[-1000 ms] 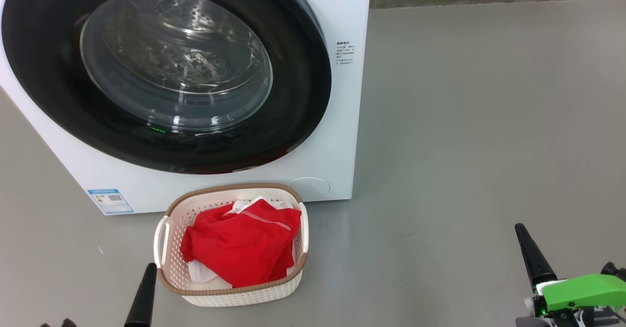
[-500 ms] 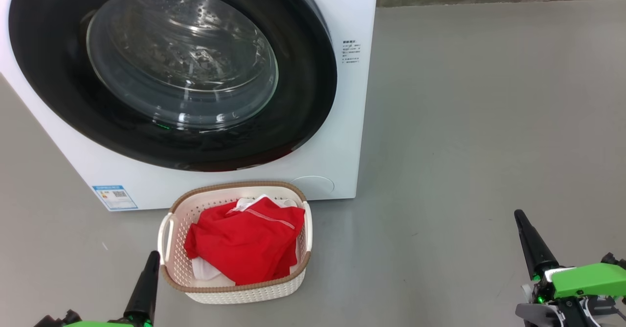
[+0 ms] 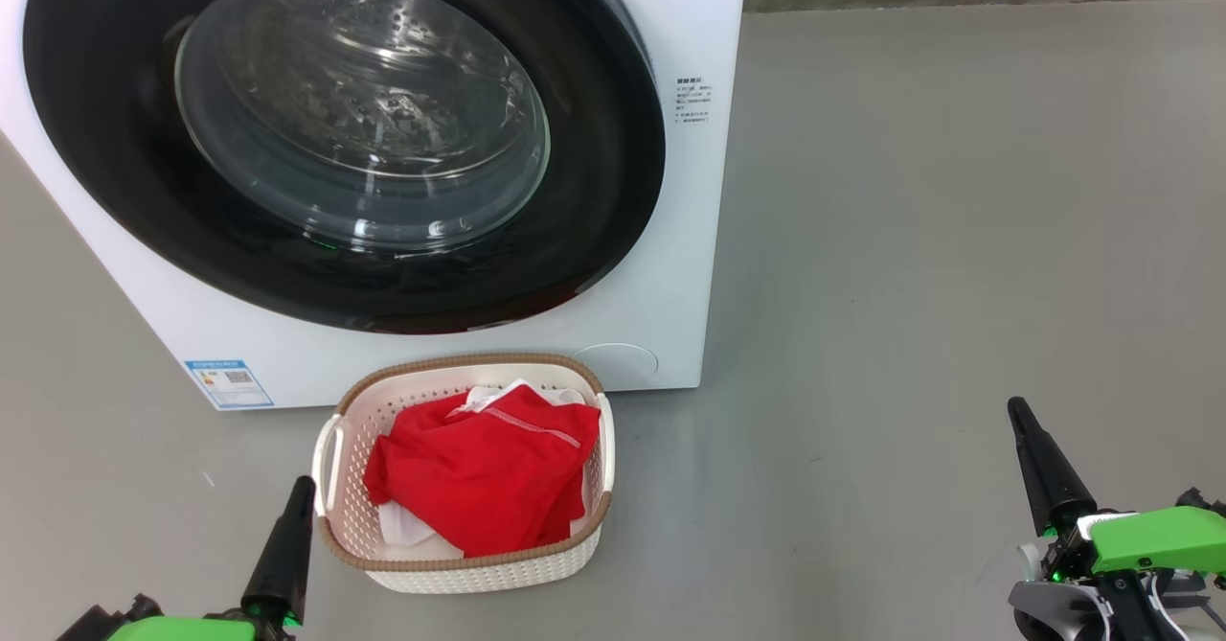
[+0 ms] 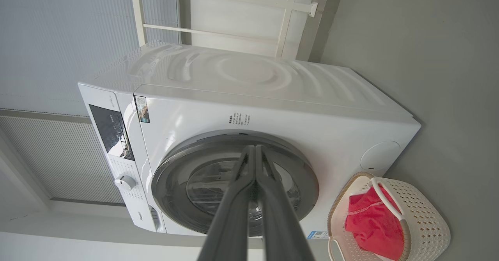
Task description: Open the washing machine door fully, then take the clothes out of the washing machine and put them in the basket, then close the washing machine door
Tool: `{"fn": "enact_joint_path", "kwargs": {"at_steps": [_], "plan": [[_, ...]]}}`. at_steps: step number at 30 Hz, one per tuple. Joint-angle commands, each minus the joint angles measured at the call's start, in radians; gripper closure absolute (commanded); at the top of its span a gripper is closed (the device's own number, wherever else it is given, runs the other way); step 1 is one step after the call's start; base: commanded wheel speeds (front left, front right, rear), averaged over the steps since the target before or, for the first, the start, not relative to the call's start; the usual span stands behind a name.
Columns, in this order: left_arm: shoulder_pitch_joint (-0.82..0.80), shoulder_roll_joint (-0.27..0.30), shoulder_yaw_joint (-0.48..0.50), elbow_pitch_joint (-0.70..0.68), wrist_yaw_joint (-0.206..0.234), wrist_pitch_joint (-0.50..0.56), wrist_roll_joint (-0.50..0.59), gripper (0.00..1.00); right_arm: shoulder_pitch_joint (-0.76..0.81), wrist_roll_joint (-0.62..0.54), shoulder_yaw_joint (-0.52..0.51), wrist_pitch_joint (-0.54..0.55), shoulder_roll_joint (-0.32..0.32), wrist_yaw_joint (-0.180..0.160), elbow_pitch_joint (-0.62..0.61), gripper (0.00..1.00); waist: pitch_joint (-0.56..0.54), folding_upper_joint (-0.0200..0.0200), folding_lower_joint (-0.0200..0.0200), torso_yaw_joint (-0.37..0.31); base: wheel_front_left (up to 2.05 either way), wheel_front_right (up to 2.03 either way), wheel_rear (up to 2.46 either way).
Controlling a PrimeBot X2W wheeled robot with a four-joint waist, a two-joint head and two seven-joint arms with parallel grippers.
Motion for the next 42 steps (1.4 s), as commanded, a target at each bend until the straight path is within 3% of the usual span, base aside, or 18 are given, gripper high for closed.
{"fn": "enact_joint_path", "kwargs": {"at_steps": [1,42], "plan": [[-0.039,0.019,0.027,-0.021,-0.007,0.004,-0.007,1.0,-0.042,0.001,0.014,0.006,-0.007,-0.001,-0.03,1.0,0.0,0.0,0.0,0.0,0.0,0.0,0.0],[-0.039,0.019,0.026,-0.021,-0.007,0.004,-0.007,1.0,-0.043,0.0,0.013,0.007,-0.006,-0.001,-0.03,1.0,0.0,0.0,0.0,0.0,0.0,0.0,0.0]]}}
